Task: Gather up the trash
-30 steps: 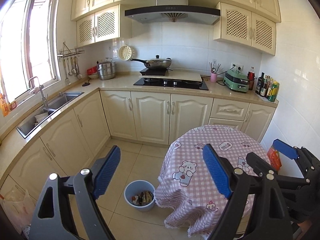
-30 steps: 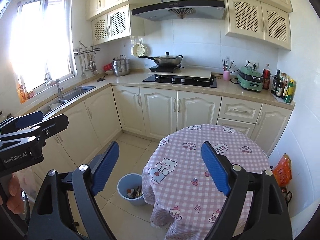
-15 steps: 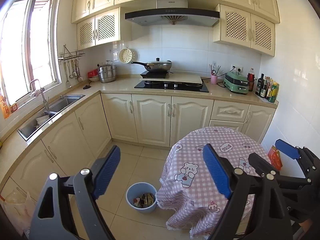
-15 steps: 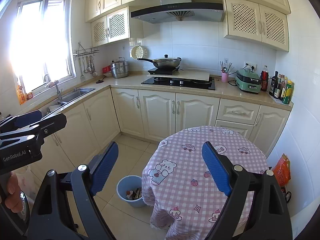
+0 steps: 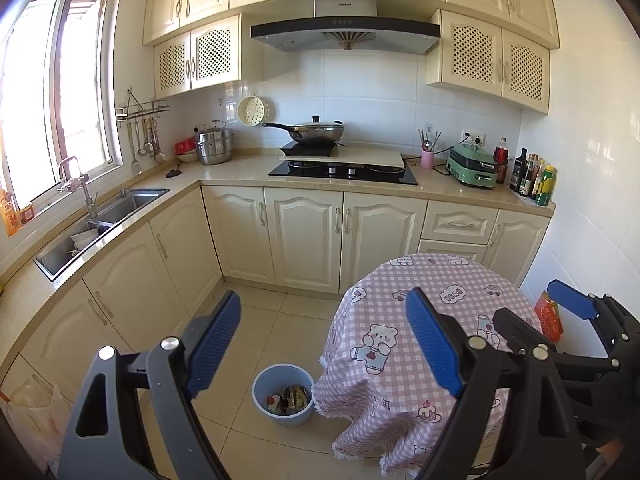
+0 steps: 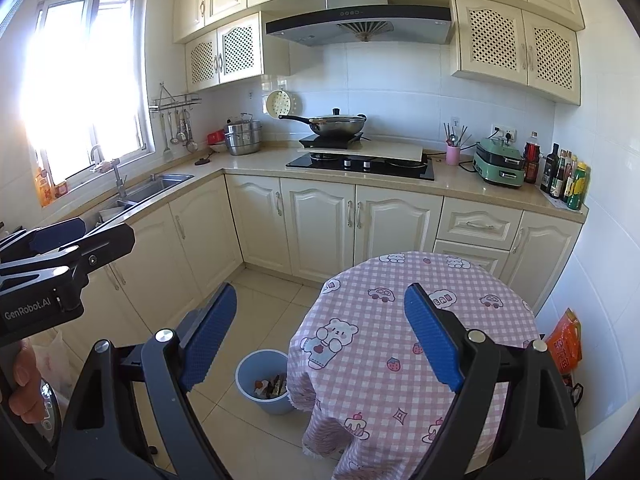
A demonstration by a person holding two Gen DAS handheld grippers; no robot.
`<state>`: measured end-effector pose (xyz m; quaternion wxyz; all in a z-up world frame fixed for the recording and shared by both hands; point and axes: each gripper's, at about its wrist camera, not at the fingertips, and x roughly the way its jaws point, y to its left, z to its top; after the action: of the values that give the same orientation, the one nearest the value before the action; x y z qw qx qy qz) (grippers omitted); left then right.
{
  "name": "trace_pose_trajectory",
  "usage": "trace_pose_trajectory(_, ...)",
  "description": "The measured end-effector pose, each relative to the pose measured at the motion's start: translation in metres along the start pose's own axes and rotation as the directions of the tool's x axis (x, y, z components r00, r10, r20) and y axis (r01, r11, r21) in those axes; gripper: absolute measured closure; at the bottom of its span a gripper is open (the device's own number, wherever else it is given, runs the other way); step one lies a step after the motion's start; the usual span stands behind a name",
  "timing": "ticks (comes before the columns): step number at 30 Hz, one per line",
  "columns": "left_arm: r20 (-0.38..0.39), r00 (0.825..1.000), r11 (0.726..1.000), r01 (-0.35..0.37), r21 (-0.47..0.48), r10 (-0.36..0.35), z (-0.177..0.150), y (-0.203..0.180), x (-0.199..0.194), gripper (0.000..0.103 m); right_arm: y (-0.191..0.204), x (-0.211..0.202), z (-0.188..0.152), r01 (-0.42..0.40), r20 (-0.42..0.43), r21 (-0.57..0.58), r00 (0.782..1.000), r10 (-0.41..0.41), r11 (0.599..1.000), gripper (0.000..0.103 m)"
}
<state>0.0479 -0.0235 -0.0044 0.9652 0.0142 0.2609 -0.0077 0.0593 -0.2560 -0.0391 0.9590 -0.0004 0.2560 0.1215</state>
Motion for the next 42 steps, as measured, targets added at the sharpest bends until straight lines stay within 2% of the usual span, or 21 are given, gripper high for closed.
trace_pose_trajectory(42,-0.001,1.0,1.0,0.009,0.006,-0.009,-0.0013,0.0028,-0.0003,0.02,0.0072,0.0028,0.0014,-0.001,-0.016,0.006,1.0,0.001,1.0,0.02)
